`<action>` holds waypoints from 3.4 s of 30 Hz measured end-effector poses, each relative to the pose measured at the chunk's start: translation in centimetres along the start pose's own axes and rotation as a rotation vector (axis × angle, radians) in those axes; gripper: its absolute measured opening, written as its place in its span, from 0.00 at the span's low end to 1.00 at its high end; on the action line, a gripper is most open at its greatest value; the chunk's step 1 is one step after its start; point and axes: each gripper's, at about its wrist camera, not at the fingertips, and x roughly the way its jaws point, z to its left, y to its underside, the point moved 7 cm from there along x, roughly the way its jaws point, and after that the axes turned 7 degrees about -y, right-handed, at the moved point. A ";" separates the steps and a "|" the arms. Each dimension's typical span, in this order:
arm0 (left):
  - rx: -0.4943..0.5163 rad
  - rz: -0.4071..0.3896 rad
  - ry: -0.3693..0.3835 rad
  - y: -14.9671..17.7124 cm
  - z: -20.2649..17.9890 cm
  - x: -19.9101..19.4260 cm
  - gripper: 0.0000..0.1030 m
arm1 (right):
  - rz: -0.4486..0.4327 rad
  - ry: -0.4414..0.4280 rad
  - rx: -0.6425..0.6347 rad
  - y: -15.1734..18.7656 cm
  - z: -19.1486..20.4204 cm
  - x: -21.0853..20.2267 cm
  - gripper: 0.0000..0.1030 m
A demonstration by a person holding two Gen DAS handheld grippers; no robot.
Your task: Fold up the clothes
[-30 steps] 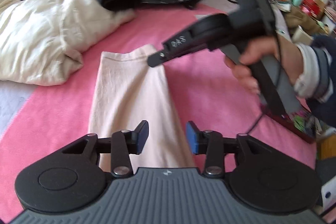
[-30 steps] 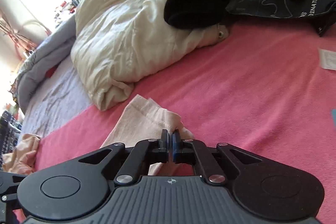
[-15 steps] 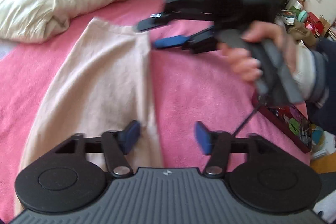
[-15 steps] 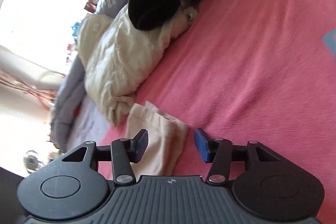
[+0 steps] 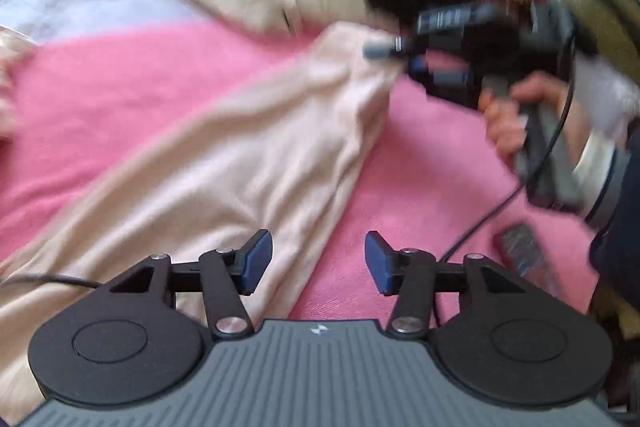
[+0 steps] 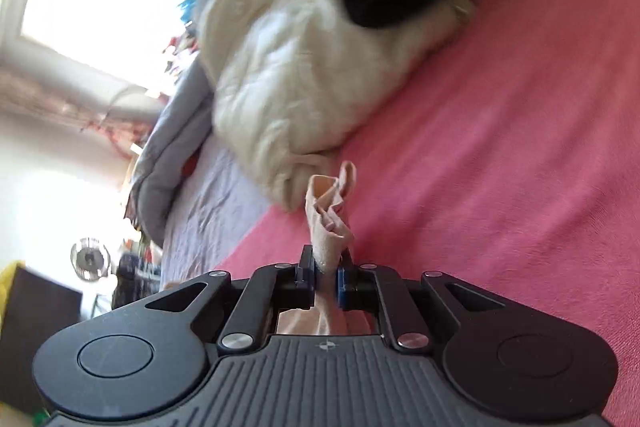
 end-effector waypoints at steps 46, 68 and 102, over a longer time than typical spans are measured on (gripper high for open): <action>-0.899 -0.097 -0.975 35.1 16.7 -36.2 0.65 | 0.795 -0.192 -1.016 58.1 30.5 3.9 0.32; 0.628 0.119 -1.040 27.0 20.7 -18.9 0.65 | 0.286 0.235 -1.917 43.1 18.1 0.7 0.76; 0.783 0.124 -0.884 25.8 21.4 -17.0 0.11 | 0.324 -0.193 -1.865 54.5 26.7 0.6 0.84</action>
